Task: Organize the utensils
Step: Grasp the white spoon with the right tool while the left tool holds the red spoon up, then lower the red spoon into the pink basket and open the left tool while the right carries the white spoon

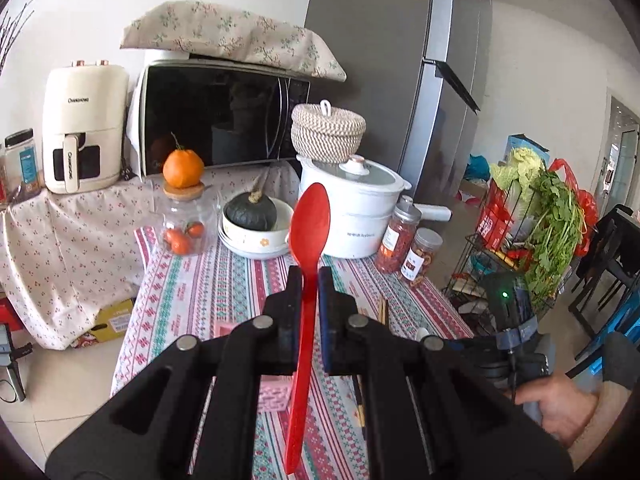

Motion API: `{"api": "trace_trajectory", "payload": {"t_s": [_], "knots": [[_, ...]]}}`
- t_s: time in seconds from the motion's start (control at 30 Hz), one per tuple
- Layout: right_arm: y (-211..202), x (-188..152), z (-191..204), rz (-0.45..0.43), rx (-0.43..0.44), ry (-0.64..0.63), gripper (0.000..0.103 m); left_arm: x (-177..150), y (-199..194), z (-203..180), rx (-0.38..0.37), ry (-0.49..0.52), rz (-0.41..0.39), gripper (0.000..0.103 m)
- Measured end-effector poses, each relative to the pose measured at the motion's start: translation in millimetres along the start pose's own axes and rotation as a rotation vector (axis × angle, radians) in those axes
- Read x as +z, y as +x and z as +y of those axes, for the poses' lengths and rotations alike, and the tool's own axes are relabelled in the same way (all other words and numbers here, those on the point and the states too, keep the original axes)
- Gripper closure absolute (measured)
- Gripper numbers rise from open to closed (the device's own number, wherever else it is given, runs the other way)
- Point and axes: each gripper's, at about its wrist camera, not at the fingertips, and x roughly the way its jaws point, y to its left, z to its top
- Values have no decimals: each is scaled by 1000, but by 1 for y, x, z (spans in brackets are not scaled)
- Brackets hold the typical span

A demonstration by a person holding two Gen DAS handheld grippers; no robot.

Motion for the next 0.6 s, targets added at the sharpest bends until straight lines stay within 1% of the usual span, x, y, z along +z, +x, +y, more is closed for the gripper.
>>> {"api": "trace_trajectory", "payload": {"t_s": [0.07,0.13,0.27,0.33,0.43,0.6], "knots": [[-14,3,5,-37,20,-10,67,4,1,8,21,3,-119,94],[-24,4,10,-63,35,-23,67,2,6,17,67,-2,-220,94],[-34,7,16,-95,50,-42,67,-8,24,33,158,-49,-324,94],[-35,7,17,-100,56,-48,67,-12,31,38,178,-64,-357,94],[-34,8,20,-105,49,-68,67,-19,40,41,174,-90,-367,94],[-33,7,24,-108,50,-83,67,-36,49,32,182,-50,-386,94]]}}
